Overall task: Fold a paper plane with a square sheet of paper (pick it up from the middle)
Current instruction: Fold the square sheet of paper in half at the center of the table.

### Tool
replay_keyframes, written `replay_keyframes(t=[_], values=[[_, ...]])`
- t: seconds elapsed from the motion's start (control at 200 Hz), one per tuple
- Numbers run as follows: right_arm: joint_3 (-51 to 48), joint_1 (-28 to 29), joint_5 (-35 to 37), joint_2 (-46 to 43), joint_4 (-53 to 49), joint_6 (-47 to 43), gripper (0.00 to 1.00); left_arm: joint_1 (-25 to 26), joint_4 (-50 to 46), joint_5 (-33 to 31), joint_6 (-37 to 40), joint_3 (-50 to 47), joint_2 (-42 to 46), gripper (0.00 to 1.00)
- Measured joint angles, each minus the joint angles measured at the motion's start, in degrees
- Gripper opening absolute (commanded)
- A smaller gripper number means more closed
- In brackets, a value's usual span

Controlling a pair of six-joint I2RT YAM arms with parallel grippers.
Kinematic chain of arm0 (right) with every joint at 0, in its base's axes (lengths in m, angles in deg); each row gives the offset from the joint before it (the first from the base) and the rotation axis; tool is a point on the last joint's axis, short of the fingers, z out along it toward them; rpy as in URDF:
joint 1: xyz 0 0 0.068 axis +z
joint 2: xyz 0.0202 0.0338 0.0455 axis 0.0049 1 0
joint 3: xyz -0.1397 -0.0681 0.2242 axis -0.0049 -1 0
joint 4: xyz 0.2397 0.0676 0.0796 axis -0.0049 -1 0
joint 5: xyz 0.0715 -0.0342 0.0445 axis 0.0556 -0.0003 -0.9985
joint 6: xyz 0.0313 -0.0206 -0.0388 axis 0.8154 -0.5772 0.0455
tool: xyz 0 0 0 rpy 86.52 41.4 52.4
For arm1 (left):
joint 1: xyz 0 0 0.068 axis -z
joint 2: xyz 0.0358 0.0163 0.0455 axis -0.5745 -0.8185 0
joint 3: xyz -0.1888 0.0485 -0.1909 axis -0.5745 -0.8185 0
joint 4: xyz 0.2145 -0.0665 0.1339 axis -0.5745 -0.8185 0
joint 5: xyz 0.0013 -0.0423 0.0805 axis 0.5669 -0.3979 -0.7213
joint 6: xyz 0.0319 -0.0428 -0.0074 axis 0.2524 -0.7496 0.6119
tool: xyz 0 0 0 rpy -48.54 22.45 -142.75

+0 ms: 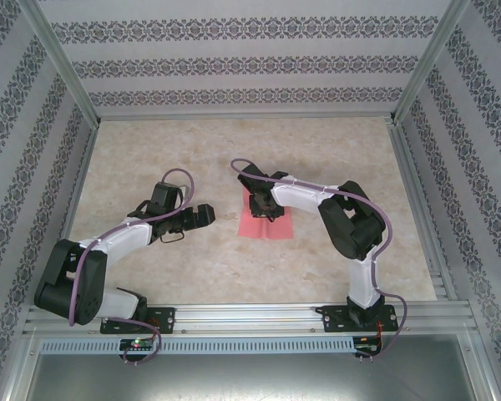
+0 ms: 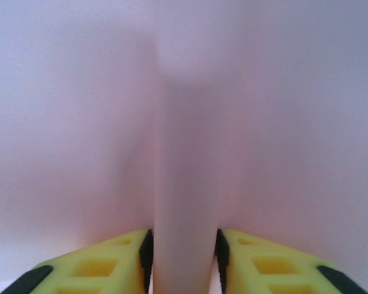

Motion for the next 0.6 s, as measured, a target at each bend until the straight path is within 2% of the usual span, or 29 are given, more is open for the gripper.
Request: replay_keyframes(t=[0.15, 0.305, 0.485, 0.6], values=[[-0.09, 0.02, -0.20, -1.03, -0.09, -0.48, 0.25, 0.00, -1.09, -0.07, 0.00, 0.15, 0.63, 1.00], [-0.07, 0.02, -2.16, -4.07, 0.07, -0.90, 0.19, 0.00, -4.09, -0.79, 0.02, 0.39, 4.92, 1.00], [0.04, 0.04, -6.49, -9.33, 1.57, -0.68, 0.18, -0.02, -8.72, -2.43, 0.00, 2.78, 12.37, 1.00], [-1.75, 0.02, -11.21, -13.70, 6.84, 0.66, 0.18, -0.07, -11.06, -2.54, -0.07, 5.05, 16.28, 1.00]])
